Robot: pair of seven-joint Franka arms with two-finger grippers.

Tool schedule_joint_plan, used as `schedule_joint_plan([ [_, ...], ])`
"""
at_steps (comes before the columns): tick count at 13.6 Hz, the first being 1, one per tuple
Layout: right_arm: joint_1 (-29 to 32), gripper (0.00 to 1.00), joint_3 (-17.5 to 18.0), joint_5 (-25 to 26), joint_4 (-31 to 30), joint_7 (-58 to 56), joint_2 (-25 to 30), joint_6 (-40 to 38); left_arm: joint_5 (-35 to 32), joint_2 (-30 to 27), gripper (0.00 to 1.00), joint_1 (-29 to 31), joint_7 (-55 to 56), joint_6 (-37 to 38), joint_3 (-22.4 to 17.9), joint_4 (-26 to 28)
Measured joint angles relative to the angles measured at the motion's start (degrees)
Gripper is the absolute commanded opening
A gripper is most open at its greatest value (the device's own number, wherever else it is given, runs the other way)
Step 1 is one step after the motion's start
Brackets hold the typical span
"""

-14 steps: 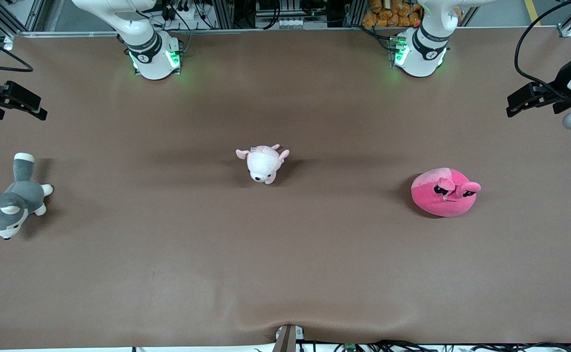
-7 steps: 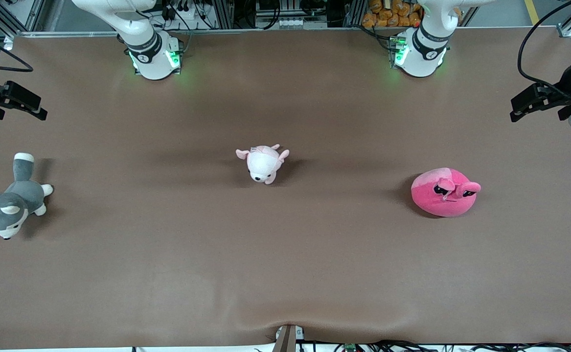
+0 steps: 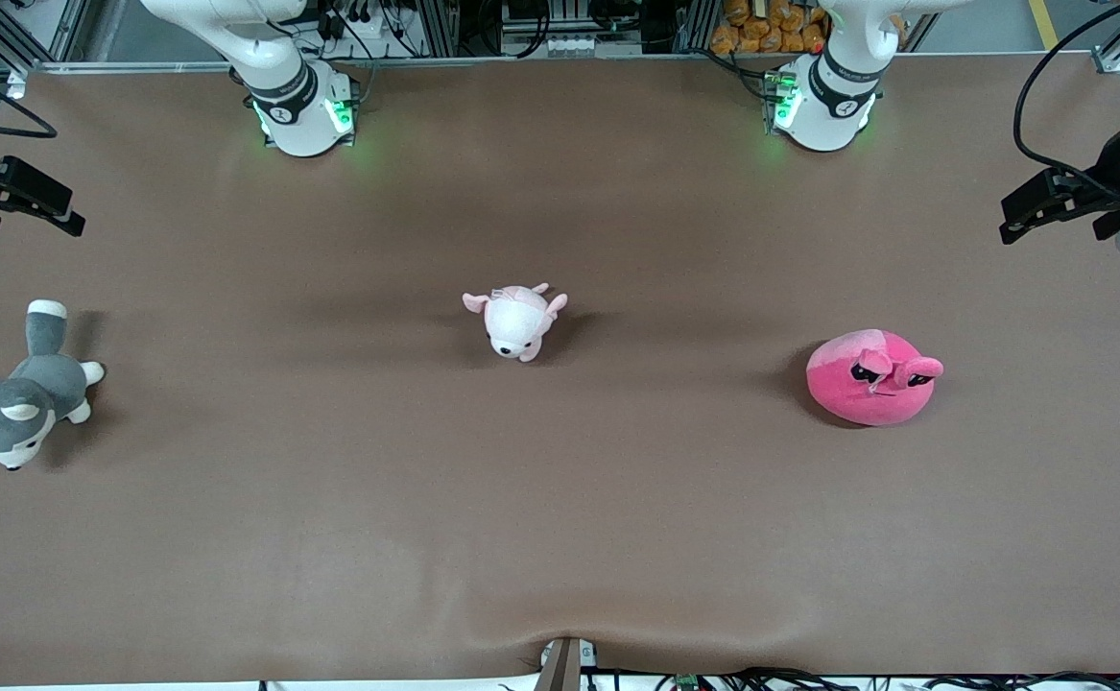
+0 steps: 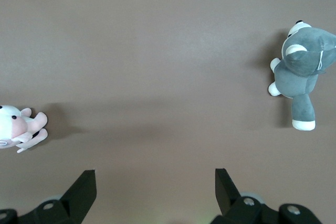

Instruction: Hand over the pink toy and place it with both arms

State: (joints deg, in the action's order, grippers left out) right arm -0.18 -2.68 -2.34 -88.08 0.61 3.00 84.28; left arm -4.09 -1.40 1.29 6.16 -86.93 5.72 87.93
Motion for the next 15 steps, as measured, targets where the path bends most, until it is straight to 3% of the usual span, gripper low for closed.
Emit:
schedule_joint_plan([
  [8, -0.4, 1.00, 0.3, -0.2, 0.3, 0.0, -0.7, 1.8, 0.0, 0.4, 1.00, 0.3, 5.6, 0.0, -0.1, 0.3],
  [15, -4.6, 1.00, 0.6, -0.3, 0.5, 0.1, -3.6, 4.0, 0.0, 0.5, 1.00, 2.9, 6.2, -0.6, -0.7, 0.0],
])
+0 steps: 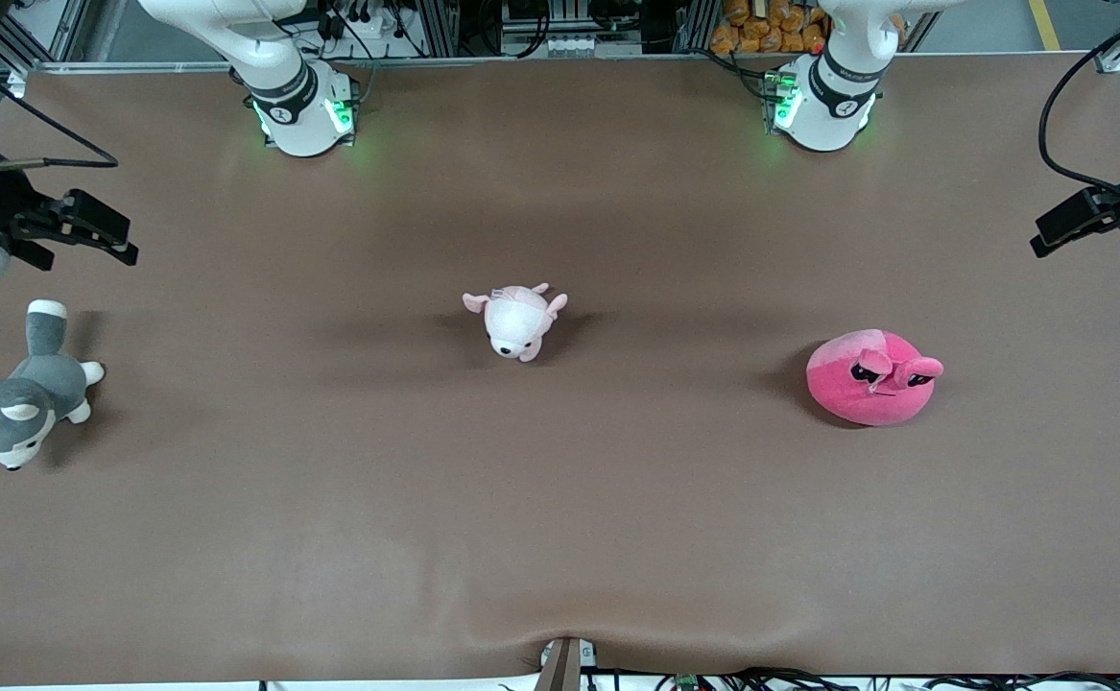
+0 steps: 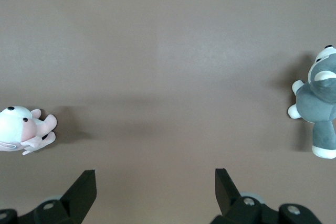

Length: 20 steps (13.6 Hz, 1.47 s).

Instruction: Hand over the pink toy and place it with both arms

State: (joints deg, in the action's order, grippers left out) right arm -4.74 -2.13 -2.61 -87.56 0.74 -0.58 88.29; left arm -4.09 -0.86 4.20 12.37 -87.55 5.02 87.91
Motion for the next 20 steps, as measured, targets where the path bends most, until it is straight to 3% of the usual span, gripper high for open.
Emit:
schedule_joint_plan([
  [9, 2.1, 1.00, -1.3, 0.0, 2.4, 0.0, 0.0, -0.8, 0.0, 3.6, 1.00, -0.7, 12.4, -0.1, 0.6, 0.1],
  [20, 3.7, 1.00, -1.4, 0.0, 3.0, 0.0, 0.0, -2.5, 0.9, 10.8, 1.00, -2.8, 37.8, -2.1, 0.8, 0.3],
])
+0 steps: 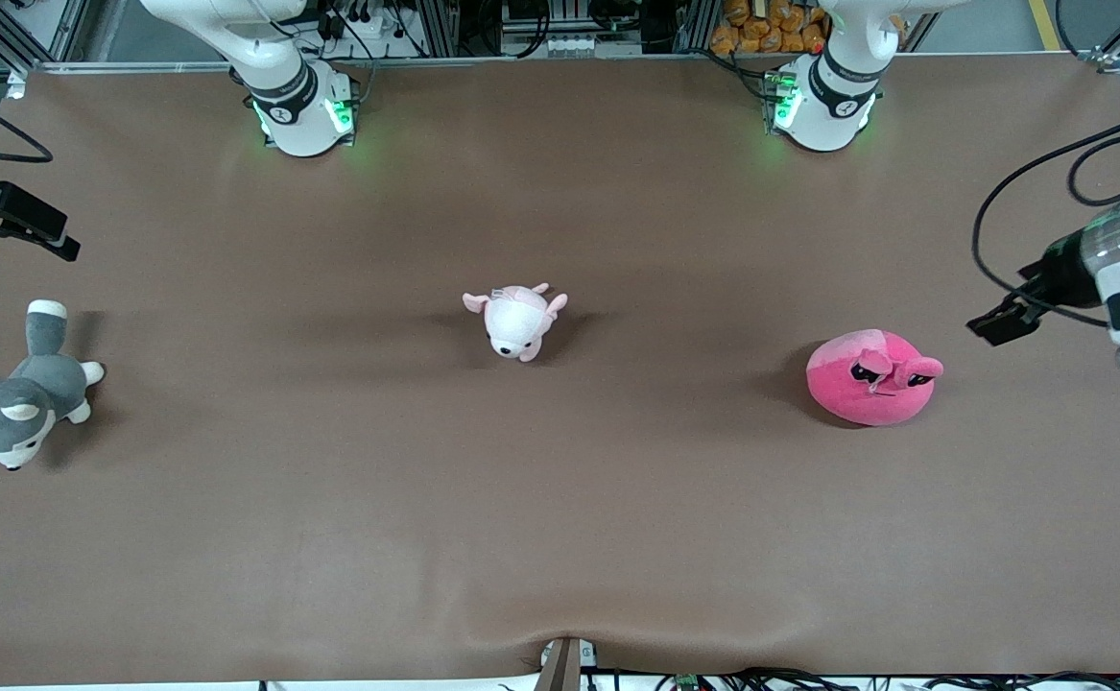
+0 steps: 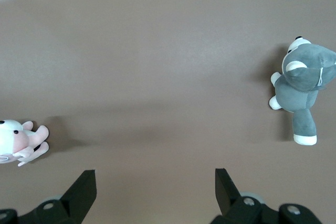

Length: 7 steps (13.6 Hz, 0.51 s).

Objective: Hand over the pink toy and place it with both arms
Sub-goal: 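Move the left gripper down toward the pink plush toy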

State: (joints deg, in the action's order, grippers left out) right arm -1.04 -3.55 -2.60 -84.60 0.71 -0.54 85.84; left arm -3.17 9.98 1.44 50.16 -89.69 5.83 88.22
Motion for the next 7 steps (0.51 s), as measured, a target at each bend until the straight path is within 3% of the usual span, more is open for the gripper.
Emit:
schedule_joint_plan([
  [7, 0.0, 1.00, 0.2, 0.0, 0.0, 0.0, 0.0, -0.3, 3.7, 5.8, 1.00, -0.8, 17.1, -0.3, -0.1, 0.5],
])
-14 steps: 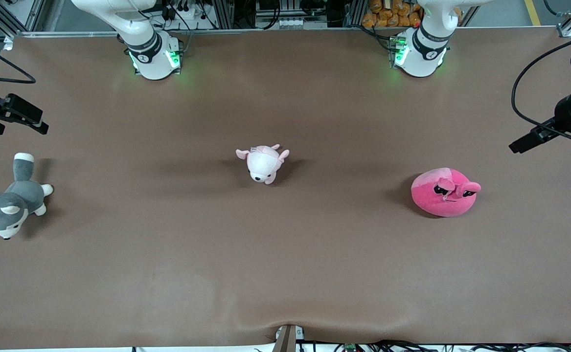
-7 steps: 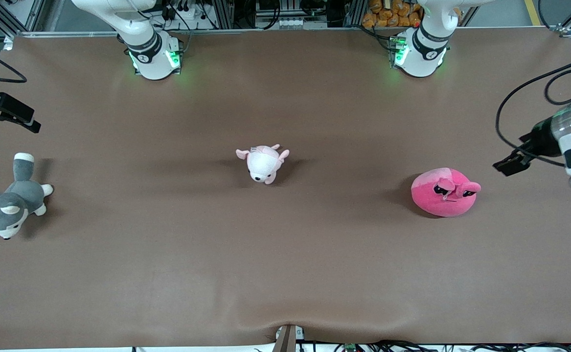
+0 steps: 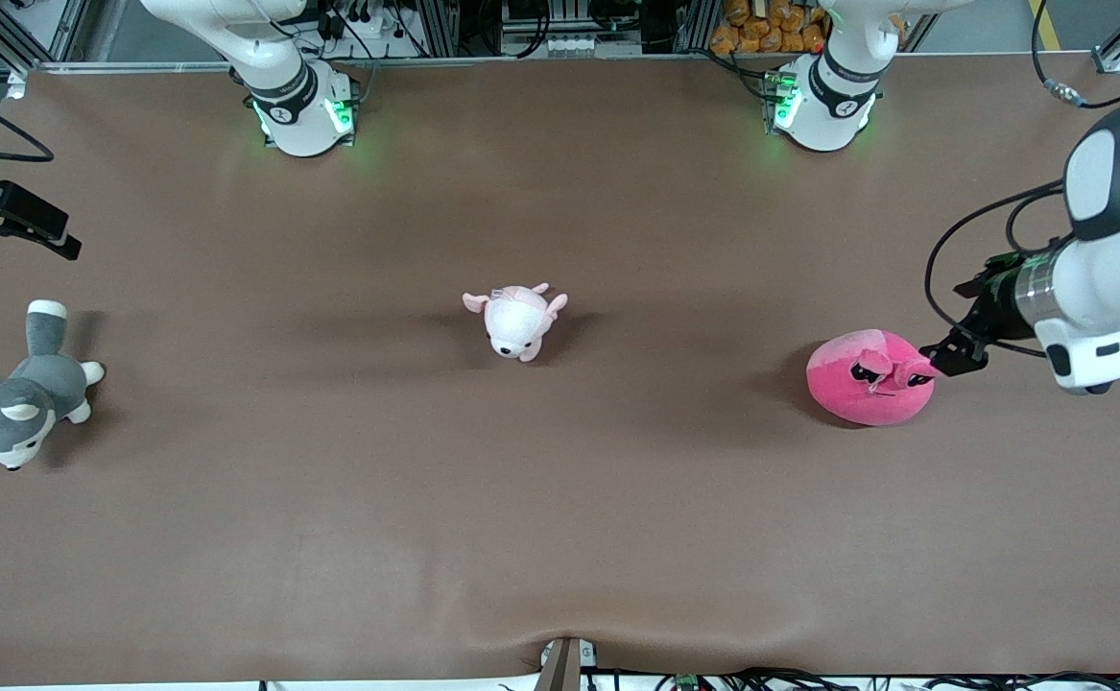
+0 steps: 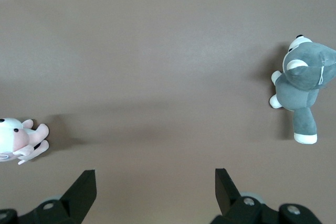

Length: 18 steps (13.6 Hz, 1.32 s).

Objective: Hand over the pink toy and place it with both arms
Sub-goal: 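Move the left gripper down toward the pink plush toy, then close the left gripper on the pink plush toy's tail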

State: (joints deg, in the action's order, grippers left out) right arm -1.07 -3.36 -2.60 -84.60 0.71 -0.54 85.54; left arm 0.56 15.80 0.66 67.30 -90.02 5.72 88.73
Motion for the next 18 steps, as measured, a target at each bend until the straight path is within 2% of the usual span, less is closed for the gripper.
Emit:
schedule_joint_plan([
  [3, -0.1, 1.00, 0.1, 0.0, 0.0, 0.0, 0.0, 0.0, 2.9, 3.3, 1.00, 2.1, 7.4, -0.3, -0.2, 0.0],
  [10, 0.0, 1.00, 0.1, 0.0, 0.0, 0.0, 0.0, 0.0, 5.6, 10.2, 1.00, 7.1, 7.7, -1.9, -0.7, -0.1],
  [16, 0.1, 1.00, -0.1, 0.0, 0.3, 0.0, 0.0, 0.0, 10.8, 11.7, 1.00, 10.0, 7.9, -2.8, -0.7, -0.1],
  [17, 0.1, 1.00, -0.1, 0.0, 0.6, 0.0, 0.0, 0.0, 11.7, 11.9, 0.93, 10.2, 7.9, -2.8, -0.7, -0.1],
  [18, 0.1, 1.00, -0.1, 0.0, 0.7, 0.0, 0.0, 0.0, 12.3, 12.2, 0.77, 10.4, 7.9, -2.8, -0.7, -0.1],
])
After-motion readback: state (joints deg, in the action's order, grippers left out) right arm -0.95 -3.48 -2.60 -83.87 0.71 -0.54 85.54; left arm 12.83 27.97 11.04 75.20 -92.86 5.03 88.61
